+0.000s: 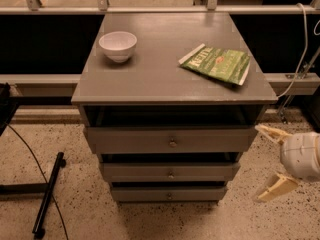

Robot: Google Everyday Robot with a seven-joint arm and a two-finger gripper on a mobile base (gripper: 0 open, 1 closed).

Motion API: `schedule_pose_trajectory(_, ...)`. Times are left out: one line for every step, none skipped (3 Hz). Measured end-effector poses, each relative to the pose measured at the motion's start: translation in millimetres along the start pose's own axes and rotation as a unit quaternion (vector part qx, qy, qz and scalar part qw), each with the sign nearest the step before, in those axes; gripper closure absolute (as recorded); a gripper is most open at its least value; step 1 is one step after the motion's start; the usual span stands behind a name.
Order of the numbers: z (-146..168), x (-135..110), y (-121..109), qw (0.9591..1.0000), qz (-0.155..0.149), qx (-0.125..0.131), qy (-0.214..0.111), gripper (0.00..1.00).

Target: Open middle drawer

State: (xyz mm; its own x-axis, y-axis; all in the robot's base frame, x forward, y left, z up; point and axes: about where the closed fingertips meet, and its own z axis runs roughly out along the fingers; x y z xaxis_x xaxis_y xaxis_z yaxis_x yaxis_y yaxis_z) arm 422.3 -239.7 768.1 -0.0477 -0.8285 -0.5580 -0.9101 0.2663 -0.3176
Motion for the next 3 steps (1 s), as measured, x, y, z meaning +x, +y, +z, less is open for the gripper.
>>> schedule_pose_trajectory(8,10,5,0.9995,-0.024,-0.007,-0.018,0.0)
schedule_pose_trajectory(12,4,4,0.9989,-0.034,0.006,-0.032,0.0)
schedule_pose_trajectory(69,15,12,0.9948,-0.054,0.027,-0.082,0.0)
